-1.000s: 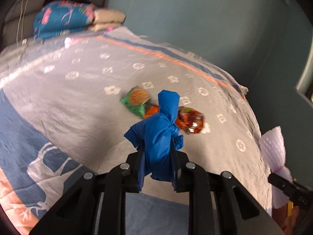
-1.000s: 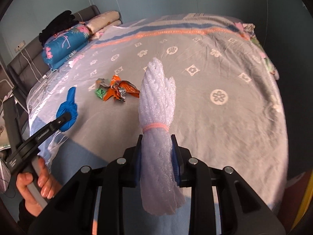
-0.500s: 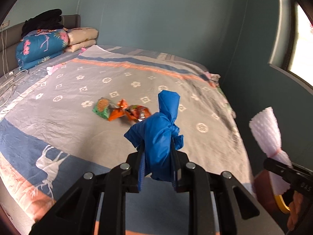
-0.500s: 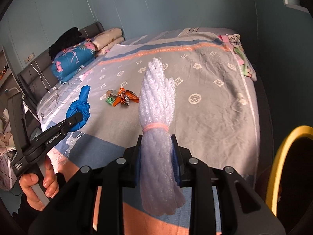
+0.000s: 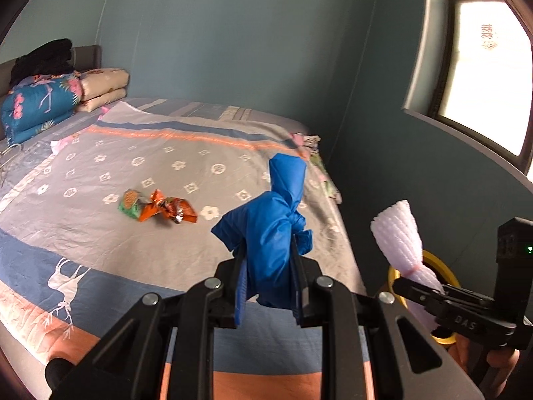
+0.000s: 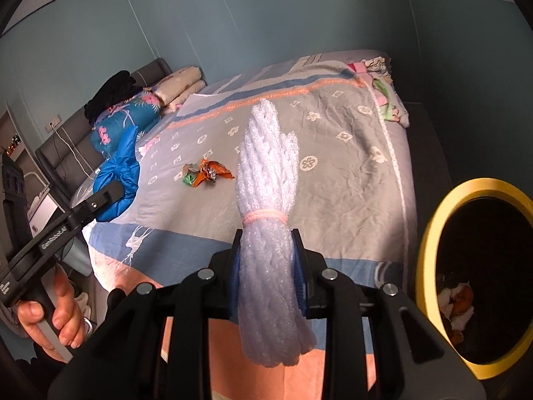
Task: Collect trash
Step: 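Carry the blue bag and white foam sleeve with both tools over the bin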
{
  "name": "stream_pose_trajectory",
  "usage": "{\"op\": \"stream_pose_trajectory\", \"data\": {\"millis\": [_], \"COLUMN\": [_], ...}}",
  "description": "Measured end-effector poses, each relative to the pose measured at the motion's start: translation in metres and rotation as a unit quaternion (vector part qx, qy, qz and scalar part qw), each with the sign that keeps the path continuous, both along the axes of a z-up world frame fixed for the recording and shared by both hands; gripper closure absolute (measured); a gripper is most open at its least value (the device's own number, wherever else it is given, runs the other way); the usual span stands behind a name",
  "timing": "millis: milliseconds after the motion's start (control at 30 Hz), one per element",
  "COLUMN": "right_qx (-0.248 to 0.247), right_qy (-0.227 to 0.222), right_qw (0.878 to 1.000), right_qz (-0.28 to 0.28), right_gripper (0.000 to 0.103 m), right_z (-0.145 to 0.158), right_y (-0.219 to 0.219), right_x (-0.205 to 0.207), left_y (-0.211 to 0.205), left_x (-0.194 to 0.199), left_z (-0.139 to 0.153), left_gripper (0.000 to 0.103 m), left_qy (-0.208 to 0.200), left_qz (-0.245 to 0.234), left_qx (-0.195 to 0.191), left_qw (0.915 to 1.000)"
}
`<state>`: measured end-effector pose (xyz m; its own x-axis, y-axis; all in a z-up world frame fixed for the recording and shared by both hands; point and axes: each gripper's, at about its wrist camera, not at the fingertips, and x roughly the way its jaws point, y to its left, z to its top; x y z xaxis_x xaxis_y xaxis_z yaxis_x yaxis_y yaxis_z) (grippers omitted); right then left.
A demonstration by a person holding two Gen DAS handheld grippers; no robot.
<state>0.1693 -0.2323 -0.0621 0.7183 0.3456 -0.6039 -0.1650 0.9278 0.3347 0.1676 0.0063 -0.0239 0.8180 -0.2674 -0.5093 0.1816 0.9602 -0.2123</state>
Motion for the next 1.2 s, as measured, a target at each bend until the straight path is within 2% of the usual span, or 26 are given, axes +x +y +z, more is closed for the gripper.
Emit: {"op": "stream_pose_trajectory", "data": {"millis": [300,700,1200], "right_qx": [0.011,0.016,0.016], "right_qy": [-0.013,-0.025,-0.020], "right_qw": [0.999,0.997,0.992], "right_qz": [-0.029,-0.070,-0.122], "right_gripper": [0.077,0.077,0.076], "right_z": [0.010,0.019,0.019], "right_y": [-0.030,-0.069,-0.111], "right_x": [-0.016,-0.030,-0.036], "left_y": [-0.028,-0.061,-0.113], "left_x": [-0.015,-0.013,0.016], "left_z": [0.014,0.020,-0.002], "left_gripper": [0.083,0.083,0.083], "left_qy": [-0.011,-0.015,0.017], "left_qz": [-0.033,-0.070,-0.127], "left_qx": [0.006,0.010,0.017], "left_qw": [0.9994,0.9974,0.9916]}}
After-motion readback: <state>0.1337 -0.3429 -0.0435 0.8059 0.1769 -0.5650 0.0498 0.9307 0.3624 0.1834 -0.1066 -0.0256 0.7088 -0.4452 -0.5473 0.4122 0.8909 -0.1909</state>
